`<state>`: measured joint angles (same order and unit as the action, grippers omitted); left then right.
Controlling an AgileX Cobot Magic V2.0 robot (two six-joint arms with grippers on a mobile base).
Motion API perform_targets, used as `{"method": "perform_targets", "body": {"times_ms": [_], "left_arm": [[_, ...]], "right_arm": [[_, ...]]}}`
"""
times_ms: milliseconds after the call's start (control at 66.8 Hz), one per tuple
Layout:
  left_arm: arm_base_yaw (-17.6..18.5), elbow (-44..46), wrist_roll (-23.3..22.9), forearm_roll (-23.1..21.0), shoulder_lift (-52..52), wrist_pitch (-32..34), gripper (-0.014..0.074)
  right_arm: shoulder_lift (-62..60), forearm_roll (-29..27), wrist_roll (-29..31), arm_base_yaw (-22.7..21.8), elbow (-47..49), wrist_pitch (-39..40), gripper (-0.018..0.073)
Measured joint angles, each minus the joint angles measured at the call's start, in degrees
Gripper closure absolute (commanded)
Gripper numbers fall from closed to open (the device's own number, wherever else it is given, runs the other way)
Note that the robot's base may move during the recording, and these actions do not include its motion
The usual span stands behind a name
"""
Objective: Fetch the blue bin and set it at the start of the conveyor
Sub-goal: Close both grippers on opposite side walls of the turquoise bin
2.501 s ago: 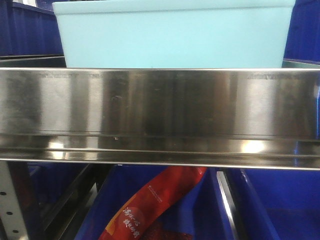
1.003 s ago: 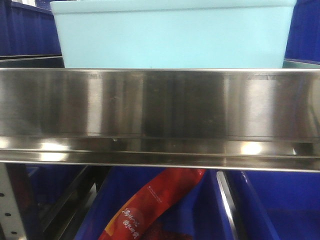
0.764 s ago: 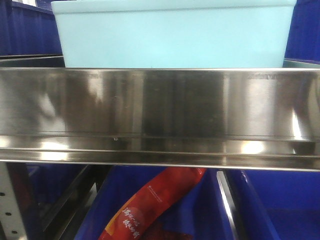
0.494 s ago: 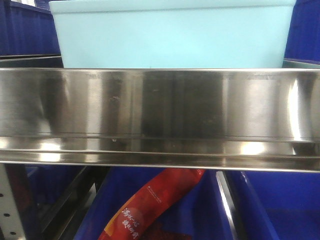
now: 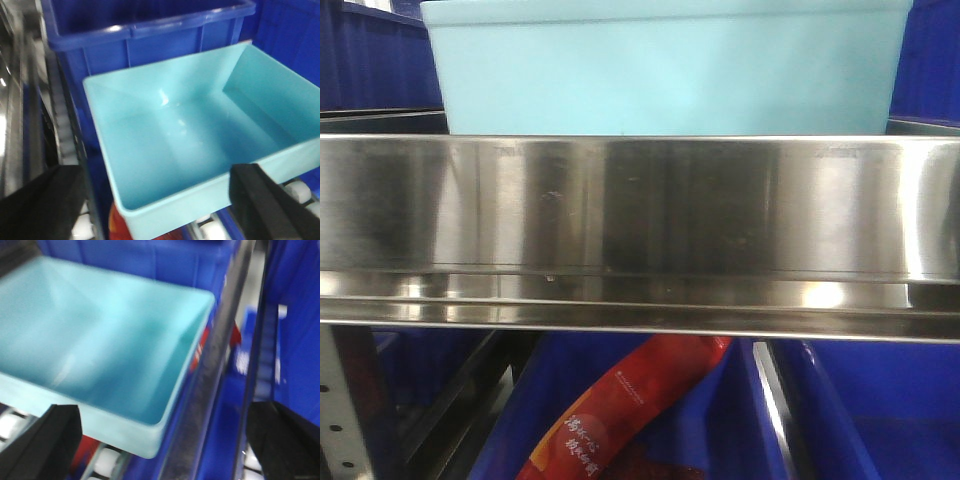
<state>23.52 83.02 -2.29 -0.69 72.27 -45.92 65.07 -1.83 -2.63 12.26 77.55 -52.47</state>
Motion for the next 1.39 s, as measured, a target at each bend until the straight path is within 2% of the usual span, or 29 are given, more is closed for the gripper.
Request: {"method": "perform_targets", "body": {"times_ms": [150,285,449,809,883,943,1033,1168,1198,1243,1288,1393], "left_arm": [[-2.88,11.95,-3.38,-0.11,11.05,-10.66,0.0046],[-5.41,17.31,-3.89,0.0,18.06,-15.04,0.0046],[-6.35,19.41,-4.35,0.23,23.86,-15.84,0.0046],[-6.35,20.19,-4.47,0.12,32.46,-14.83,0.0046],[-6.35,20.19,-4.47,0.12,33.49,-14.48,0.0046],[-6.35,20.19,-4.47,0.12,33.93,-14.21,0.0054],[-6.35,20.28,-4.47,0.12,34.37,-13.98,0.0146],[-6.35,20.28,-4.47,0.12,34.51,-13.87,0.0412],[-6.35,20.28,-4.47,0.12,34.51,-13.87,0.0486],[-6.35,20.28,-4.58,0.12,34.51,-13.74,0.0623],[-6.35,20.28,-4.58,0.69,34.51,-13.89,0.0706],[-6.56,20.28,-5.06,0.69,34.6,-13.63,0.0708]], "right_arm": [[9.81,4.77,-4.18,0.02,11.79,-8.4,-0.0009],[17.0,5.4,-5.06,0.02,19.48,-12.79,-0.0009],[25.22,5.4,-5.93,0.02,24.59,-14.92,-0.0009],[36.21,5.4,-8.01,0.02,25.12,-15.3,-0.0008],[37.75,5.04,-8.14,0.02,25.12,-14.58,0.0029],[38.56,4.8,-8.23,0.02,25.12,-13.96,0.0102],[39.72,4.6,-8.37,0.02,25.12,-13.85,0.0337],[39.96,4.81,-8.47,0.02,25.21,-13.97,0.0701],[39.96,4.47,-8.89,0.02,25.21,-13.8,0.0724],[39.96,4.46,-9.04,0.02,25.21,-13.56,0.0712],[40.0,4.62,-9.03,0.02,25.21,-13.56,0.0711],[40.0,4.42,-9.18,0.02,25.21,-13.66,0.0712]]}}
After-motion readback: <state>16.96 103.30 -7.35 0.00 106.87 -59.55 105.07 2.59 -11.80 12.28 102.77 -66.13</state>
